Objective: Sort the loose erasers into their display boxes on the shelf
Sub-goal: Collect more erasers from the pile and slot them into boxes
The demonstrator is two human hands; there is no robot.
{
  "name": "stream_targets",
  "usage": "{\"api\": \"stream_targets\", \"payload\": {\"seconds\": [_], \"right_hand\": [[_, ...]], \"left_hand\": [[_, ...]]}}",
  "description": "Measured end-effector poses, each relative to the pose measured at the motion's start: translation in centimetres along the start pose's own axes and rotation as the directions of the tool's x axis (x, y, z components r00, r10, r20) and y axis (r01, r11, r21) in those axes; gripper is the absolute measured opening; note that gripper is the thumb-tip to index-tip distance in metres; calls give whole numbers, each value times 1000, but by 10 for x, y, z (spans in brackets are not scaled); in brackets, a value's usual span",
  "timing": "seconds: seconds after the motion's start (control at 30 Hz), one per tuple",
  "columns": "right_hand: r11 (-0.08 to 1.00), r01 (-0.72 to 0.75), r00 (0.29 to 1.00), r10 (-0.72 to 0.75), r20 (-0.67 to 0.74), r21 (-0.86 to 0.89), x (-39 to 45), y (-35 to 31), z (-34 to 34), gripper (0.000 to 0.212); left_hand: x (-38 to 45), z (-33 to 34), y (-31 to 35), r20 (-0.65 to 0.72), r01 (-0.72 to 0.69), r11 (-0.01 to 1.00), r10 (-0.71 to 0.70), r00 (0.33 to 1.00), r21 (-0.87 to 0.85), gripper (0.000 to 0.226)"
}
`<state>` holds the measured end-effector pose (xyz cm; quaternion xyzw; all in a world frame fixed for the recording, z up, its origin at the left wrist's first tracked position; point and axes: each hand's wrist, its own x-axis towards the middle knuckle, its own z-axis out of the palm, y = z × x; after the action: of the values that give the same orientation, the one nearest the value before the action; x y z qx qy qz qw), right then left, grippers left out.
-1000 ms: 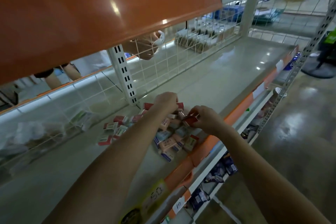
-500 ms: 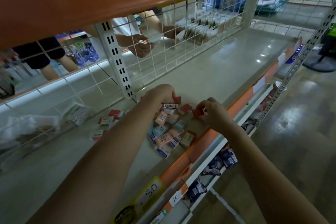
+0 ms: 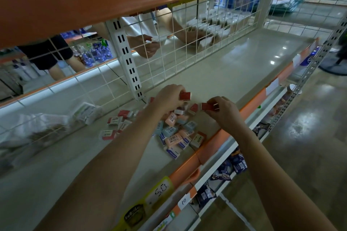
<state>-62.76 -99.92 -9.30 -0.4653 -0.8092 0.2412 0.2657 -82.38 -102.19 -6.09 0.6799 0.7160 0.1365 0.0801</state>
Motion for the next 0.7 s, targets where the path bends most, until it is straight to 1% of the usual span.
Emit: {"api": "stream_targets", "payload": {"seconds": [0.07, 0.1, 0.13, 0.23, 0.33, 0.53, 0.7], "right_hand": [[998, 43, 999, -43, -2, 43, -4, -9, -2, 29], [996, 63, 998, -63, -1, 67, -5, -14, -2, 29], [994, 75, 997, -75, -1, 84, -7, -18, -1, 29], [992, 83, 996, -85, 15, 93, -10, -26, 7, 31], [995, 40, 999, -43, 30, 89, -9, -26, 15, 32], [999, -37, 999, 39, -37, 40, -4, -13, 18, 30], [998, -61, 997, 62, -55, 22, 5, -6, 18, 29]], "left_hand": [[-18, -4, -4, -132, -6, 992, -11, 991, -130, 19], [-27, -7, -7, -180, -7, 986, -23, 983, -167, 15], [-33, -9, -9, -190, -5, 985, -29, 981, -174, 14], [-44, -9, -13, -130, 3, 991, -20, 991, -131, 16], [-42, -6, -12, -123, -4, 994, -9, 992, -106, 19], [-21, -1, -11, -47, 1, 999, -3, 999, -40, 23], [2, 5, -9, 24, 18, 1000, -18, 1000, 4, 29]]}}
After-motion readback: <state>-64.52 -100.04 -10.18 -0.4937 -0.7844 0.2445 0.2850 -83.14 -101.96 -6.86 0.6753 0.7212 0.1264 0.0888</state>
